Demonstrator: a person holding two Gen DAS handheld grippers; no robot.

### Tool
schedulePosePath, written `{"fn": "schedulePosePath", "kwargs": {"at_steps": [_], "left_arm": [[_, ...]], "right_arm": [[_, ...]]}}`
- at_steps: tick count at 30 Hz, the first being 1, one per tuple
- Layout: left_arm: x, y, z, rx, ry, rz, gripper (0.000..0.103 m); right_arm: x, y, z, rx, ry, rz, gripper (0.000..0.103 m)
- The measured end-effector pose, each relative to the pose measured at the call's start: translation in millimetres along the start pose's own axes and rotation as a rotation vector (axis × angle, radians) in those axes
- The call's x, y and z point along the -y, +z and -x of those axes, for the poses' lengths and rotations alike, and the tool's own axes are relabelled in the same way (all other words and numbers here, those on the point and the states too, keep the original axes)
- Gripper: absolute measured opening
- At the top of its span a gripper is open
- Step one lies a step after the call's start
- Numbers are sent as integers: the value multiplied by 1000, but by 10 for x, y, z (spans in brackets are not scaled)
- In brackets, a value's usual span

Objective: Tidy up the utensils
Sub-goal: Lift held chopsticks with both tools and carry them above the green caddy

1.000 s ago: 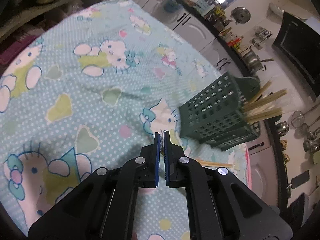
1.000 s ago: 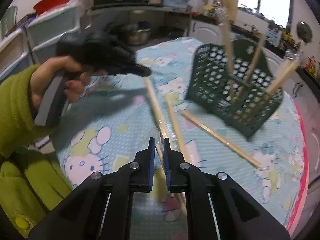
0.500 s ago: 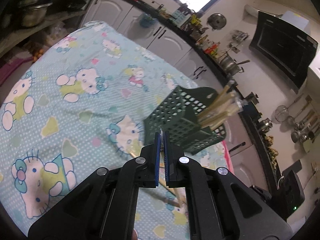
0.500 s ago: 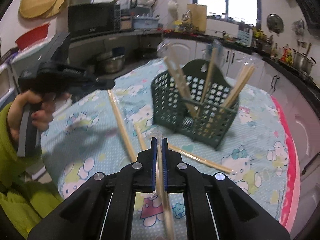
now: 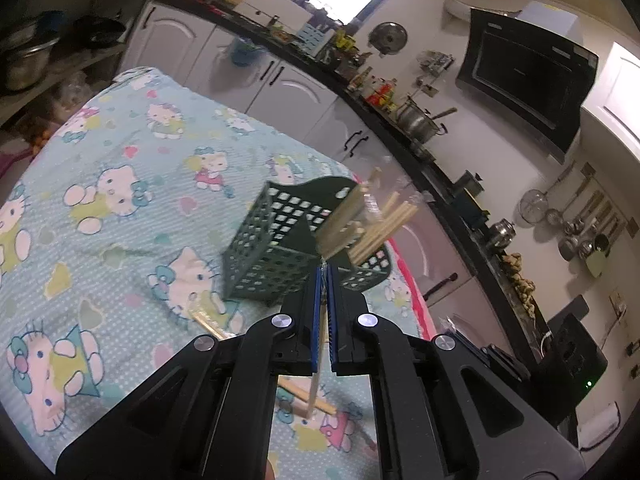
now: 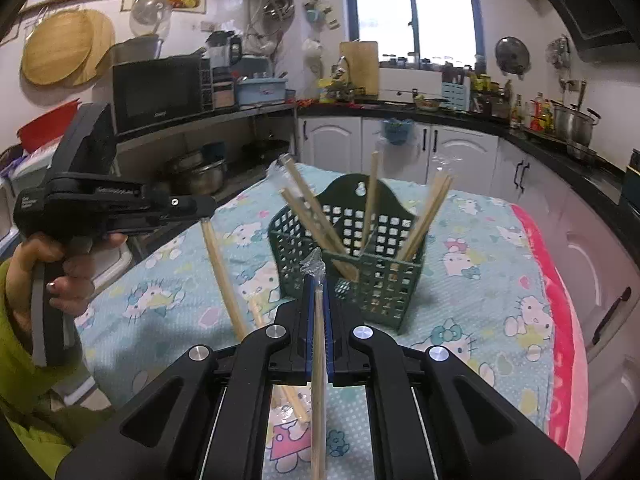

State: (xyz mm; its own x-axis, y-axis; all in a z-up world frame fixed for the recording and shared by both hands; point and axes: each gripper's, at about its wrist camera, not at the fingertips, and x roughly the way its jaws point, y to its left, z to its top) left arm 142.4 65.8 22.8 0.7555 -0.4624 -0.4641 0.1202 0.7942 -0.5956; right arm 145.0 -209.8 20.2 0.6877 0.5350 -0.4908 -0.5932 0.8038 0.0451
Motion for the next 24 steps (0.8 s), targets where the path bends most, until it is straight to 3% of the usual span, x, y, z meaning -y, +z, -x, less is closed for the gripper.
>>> {"fn": "schedulePosePath", "kwargs": {"at_steps": [24], "left_arm": [[635,268,-1,32,-94,-121,1]], "right_arm": [[188,394,243,179,-25,-88,4]]}}
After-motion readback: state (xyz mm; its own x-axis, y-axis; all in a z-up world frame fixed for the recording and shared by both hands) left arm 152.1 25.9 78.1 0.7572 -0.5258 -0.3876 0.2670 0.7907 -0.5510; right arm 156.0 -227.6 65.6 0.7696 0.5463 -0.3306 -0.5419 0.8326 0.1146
